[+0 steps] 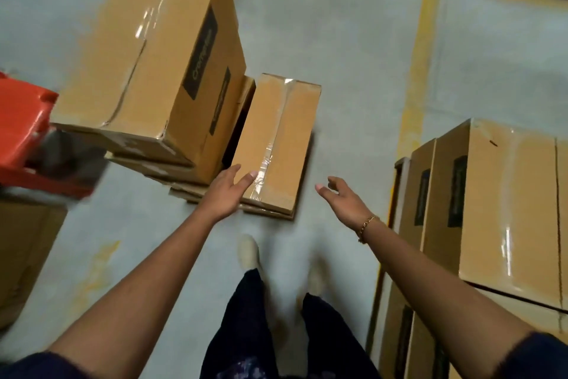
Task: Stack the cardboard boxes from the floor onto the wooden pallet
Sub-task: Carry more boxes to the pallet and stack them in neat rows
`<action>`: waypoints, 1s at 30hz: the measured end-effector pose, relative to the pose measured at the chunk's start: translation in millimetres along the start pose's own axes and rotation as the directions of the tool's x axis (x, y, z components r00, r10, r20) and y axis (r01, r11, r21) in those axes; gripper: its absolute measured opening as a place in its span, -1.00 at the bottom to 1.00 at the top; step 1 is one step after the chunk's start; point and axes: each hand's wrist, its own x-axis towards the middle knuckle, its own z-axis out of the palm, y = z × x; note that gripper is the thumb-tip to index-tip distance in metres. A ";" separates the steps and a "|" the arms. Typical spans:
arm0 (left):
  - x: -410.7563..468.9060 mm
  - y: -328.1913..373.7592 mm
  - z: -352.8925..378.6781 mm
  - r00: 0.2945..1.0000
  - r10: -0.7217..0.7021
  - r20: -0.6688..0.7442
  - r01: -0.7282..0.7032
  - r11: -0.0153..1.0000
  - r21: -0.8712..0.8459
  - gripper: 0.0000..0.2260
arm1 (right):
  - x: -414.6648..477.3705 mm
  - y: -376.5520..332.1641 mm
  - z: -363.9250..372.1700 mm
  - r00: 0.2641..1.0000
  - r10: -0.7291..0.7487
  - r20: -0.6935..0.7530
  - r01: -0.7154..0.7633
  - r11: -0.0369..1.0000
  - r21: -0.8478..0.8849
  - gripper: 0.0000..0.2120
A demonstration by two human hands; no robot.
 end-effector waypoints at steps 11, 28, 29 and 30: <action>267.6 -94.9 37.4 0.986 -0.160 0.037 0.162 0.986 -0.048 -0.18 | 241.7 55.3 105.1 0.955 0.272 -0.116 -0.232 0.932 0.278 -0.29; 365.0 -161.4 97.0 0.980 -0.196 0.023 0.192 0.920 -0.341 -0.50 | 334.9 134.0 143.6 0.920 0.334 -0.206 -0.184 0.831 0.525 -0.29; 357.9 -151.8 97.5 0.981 -0.191 0.026 0.188 0.923 -0.336 -0.48 | 324.4 132.1 134.0 0.914 0.344 -0.213 -0.187 0.827 0.530 -0.29; 349.7 -140.1 97.6 0.982 -0.186 0.036 0.188 0.926 -0.326 -0.46 | 311.1 129.7 123.6 0.907 0.355 -0.224 -0.191 0.824 0.533 -0.29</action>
